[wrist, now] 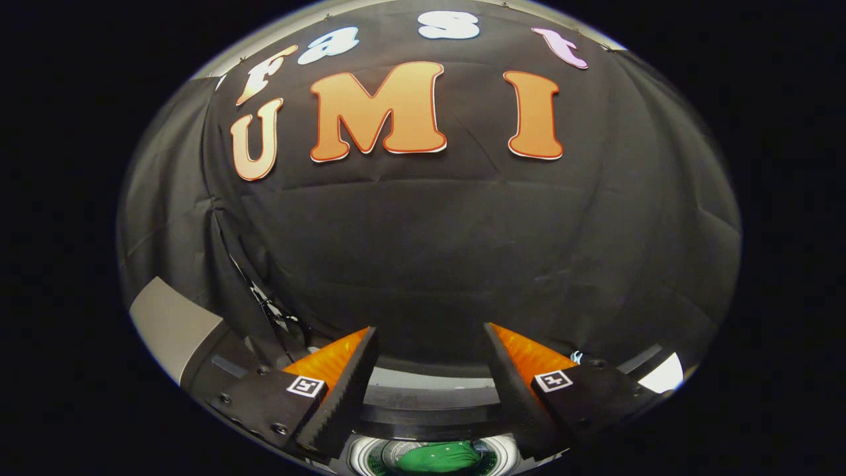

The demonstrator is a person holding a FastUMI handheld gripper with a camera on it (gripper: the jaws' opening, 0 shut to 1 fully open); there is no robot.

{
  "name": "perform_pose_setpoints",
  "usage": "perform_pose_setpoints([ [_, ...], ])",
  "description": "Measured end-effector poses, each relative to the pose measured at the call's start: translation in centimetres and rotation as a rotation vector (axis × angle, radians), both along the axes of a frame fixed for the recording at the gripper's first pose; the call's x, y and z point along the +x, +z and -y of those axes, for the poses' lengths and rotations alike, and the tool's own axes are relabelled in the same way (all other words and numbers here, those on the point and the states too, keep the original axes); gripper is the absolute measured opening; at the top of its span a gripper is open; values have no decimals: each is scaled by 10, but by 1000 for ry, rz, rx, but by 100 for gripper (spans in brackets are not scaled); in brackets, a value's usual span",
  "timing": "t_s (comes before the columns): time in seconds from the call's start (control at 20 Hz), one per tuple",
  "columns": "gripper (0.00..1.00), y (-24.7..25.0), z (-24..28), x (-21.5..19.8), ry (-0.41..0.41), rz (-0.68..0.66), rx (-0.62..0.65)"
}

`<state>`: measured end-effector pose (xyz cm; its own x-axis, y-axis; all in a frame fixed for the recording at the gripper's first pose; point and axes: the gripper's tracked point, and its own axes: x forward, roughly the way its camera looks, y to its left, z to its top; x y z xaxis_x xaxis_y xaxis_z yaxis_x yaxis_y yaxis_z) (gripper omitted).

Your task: Put the clothes into the washing machine and then close the washing machine lid.

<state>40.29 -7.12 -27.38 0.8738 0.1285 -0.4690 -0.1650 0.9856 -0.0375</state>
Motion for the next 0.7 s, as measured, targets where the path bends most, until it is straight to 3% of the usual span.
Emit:
perform_pose_setpoints([
  [0.7, 99, -36, 13, -115, -8, -97, 8],
])
